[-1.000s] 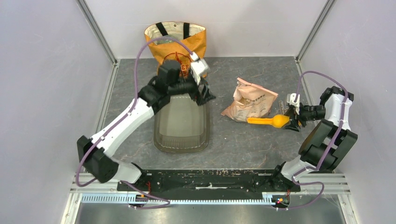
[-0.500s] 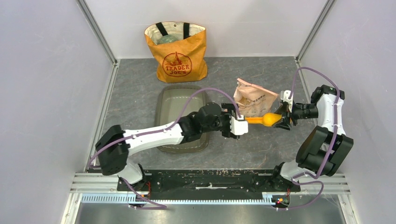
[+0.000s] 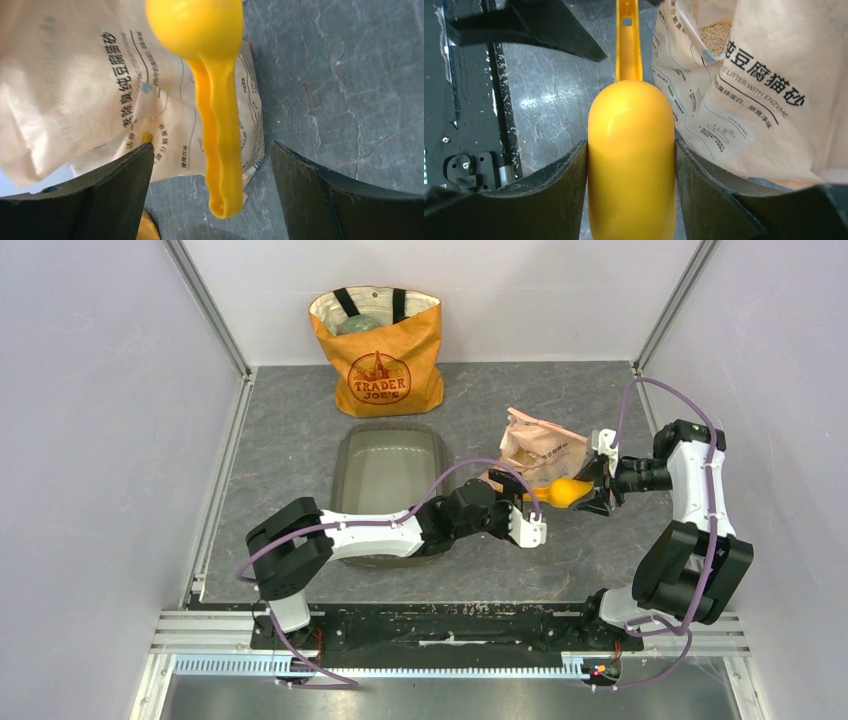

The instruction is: Fill the litter box with clean litter

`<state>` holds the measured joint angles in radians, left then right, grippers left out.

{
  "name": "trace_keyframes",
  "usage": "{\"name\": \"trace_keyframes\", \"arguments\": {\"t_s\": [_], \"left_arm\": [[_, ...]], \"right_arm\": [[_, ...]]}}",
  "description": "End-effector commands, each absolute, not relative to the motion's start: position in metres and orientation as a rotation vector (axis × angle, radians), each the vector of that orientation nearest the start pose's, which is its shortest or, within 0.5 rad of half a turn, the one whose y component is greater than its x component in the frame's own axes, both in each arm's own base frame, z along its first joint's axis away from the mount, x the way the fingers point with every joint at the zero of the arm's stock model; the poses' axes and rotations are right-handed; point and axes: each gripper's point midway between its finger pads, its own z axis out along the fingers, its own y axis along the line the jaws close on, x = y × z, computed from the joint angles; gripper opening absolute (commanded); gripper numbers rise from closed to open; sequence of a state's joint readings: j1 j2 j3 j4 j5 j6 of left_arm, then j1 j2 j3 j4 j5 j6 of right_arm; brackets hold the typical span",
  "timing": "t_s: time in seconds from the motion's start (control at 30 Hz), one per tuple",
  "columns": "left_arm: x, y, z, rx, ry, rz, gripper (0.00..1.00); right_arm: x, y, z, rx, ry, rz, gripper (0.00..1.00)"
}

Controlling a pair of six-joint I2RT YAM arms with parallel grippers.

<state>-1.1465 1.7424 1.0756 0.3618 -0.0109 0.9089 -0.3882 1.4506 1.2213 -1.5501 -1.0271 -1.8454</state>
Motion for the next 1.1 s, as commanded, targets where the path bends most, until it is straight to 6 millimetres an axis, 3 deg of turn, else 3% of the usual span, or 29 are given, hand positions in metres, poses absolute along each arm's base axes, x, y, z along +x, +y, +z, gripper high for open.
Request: {"name": "trace_keyframes", "arguments": {"t_s": [0.0,0.17,0.23,0.37,0.4,0.43,0.5,0.57,0.67,0.77,0.87,1.07], "left_arm": [[0.267,-0.464,0.175,1.545,0.930,-0.005,0.91],[0.278,-0.453,0.174,1.514,0.968,0.089,0.81],[0.275,-0.447,0.183,1.515,1.002,0.071,0.67],[0.258,-0.434,0.190,1.577,1.104,-0.028,0.27],[0.253,-0.430,0.190,1.590,1.126,-0.047,0.21],[0.250,-0.425,0.192,1.596,1.147,-0.064,0.16],[0.242,-0.418,0.196,1.601,1.202,-0.120,0.03],[0.233,-0.409,0.206,1.592,1.316,-0.263,0.02],[0.212,-0.396,0.227,1.624,1.494,-0.650,0.02],[0.191,-0.381,0.258,1.660,1.571,-1.079,0.02],[0.173,-0.369,0.274,1.711,1.614,-1.378,0.02],[0.146,-0.358,0.282,1.737,1.685,-1.627,0.02]], "right_arm": [[0.212,0.070,0.215,-1.242,1.737,0.927,0.20],[0.203,0.085,0.225,-1.274,1.699,0.941,0.20],[0.200,0.091,0.229,-1.285,1.686,0.946,0.20],[0.200,0.099,0.237,-1.288,1.667,0.972,0.23],[0.201,0.101,0.239,-1.286,1.662,0.979,0.26],[0.202,0.102,0.242,-1.282,1.655,0.979,0.37],[0.205,0.104,0.250,-1.263,1.642,0.979,0.67],[0.208,0.105,0.263,-1.239,1.635,0.975,0.83],[0.211,0.108,0.286,-1.229,1.581,0.934,0.93],[0.208,0.112,0.300,-1.250,1.497,0.885,0.96],[0.206,0.116,0.311,-1.254,1.430,0.862,0.97],[0.212,0.126,0.332,-1.251,1.362,0.892,0.97]]}}
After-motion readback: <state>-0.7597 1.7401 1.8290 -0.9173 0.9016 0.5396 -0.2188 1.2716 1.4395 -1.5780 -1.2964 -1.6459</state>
